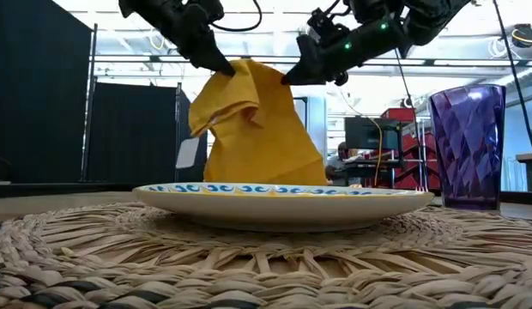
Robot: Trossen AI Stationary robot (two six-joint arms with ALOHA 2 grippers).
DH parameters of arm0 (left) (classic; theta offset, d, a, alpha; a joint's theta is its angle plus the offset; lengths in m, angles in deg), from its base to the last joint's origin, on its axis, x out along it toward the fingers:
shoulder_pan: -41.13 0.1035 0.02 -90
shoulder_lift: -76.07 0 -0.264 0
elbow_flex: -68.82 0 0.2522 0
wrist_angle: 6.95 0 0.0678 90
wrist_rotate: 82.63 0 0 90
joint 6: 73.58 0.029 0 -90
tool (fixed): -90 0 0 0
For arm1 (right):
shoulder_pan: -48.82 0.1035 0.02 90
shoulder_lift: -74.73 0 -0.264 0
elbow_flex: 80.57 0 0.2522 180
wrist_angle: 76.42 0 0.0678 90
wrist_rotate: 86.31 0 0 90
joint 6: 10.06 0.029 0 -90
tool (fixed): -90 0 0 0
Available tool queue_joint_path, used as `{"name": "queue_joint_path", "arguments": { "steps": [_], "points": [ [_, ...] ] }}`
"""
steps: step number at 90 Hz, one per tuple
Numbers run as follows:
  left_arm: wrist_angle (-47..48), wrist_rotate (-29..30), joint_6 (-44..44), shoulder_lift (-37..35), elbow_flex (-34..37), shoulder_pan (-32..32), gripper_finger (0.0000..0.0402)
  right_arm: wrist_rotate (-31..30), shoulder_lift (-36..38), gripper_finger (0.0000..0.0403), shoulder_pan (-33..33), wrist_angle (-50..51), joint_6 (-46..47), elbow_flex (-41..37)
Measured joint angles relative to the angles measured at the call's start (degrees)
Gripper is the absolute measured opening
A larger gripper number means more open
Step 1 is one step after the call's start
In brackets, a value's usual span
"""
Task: Set table place
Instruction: Fold the yellow table napkin
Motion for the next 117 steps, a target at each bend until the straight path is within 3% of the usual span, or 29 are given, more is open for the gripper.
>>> {"name": "queue_joint_path", "arguments": {
  "steps": [48, 62, 71, 84, 103, 117],
  "points": [
    [-0.53, 0.0, -0.13, 0.0, 0.0, -0.19, 0.0, 1.66, 0.0, 0.0, -1.36, -4.06, 4.74, 0.0],
    [0.03, 0.0, -0.12, 0.0, 0.0, -0.55, 0.0, 3.19, 0.0, 0.0009, -1.58, -3.75, -1.86, 0.0],
    [0.05, 0.0, -0.04, 0.0, 0.0, -0.55, 0.0, 4.94, 0.0, 0.0042, -0.73, -3.65, -8.86, 0.0],
    [0.14, 0.0, -0.02, 0.0, 0.0, -0.55, 0.0, 5.83, 0.0, 0.012, 0.31, -3.51, -17.63, 0.0],
    [0.23, 0.0, -0.03, 0.0, 0.0, -0.55, 0.0, 2.5, 0.0, 0.0232, 0.68, -3.58, -19.62, 0.0],
    [0.24, 0.0, -0.03, 0.0, 0.0, -0.55, 0.0, 2.61, 0.02, 0.0265, 0.68, -4.08, -19.45, 0.0]
  ]
}}
